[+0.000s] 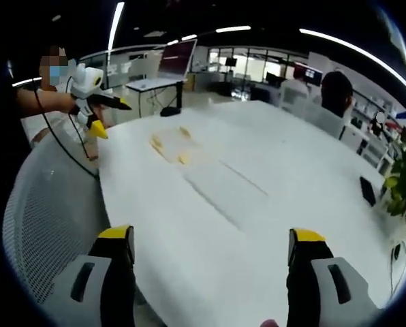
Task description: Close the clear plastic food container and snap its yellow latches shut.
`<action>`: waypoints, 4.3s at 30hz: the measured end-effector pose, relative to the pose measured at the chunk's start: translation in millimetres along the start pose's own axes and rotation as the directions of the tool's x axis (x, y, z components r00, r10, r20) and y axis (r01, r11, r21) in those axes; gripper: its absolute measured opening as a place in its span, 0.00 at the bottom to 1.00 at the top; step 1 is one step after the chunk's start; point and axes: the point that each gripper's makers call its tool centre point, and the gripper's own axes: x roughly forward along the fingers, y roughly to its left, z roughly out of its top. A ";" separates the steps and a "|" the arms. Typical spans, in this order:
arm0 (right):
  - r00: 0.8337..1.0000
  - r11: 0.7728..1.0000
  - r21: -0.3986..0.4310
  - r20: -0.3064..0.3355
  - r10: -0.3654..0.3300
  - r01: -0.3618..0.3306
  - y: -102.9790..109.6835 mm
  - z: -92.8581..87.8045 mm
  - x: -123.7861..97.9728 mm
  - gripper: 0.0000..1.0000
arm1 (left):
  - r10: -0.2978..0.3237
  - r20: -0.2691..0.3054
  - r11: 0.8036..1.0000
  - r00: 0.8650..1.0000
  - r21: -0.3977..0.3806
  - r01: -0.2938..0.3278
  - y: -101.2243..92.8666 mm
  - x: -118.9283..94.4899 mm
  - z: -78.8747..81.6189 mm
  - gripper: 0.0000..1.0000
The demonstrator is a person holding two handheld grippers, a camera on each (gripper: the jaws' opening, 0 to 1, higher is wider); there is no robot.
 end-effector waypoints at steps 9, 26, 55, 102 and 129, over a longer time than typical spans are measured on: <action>0.997 0.996 -0.064 -0.050 0.058 -0.062 0.0 7.2 13.7 0.89 | -0.027 -0.019 0.999 0.999 0.024 0.028 10.6 7.9 1.5 0.92; 0.976 0.957 -0.203 -0.114 0.186 -0.206 9.4 45.7 46.3 0.84 | -0.084 -0.096 0.987 0.992 0.129 0.096 38.5 18.0 1.2 0.84; 0.935 0.880 -0.328 -0.212 0.285 -0.343 12.9 77.9 105.1 0.75 | -0.135 -0.233 0.948 0.963 0.252 0.194 73.4 44.1 -12.7 0.75; 0.866 0.795 -0.371 -0.346 0.362 -0.480 41.7 102.0 203.6 0.57 | -0.237 -0.459 0.768 0.856 0.451 0.455 104.3 101.4 -34.3 0.49; 0.809 0.740 -0.407 -0.498 0.313 -0.536 54.8 78.3 245.8 0.46 | -0.278 -0.525 0.678 0.805 0.486 0.551 105.5 116.2 -44.2 0.38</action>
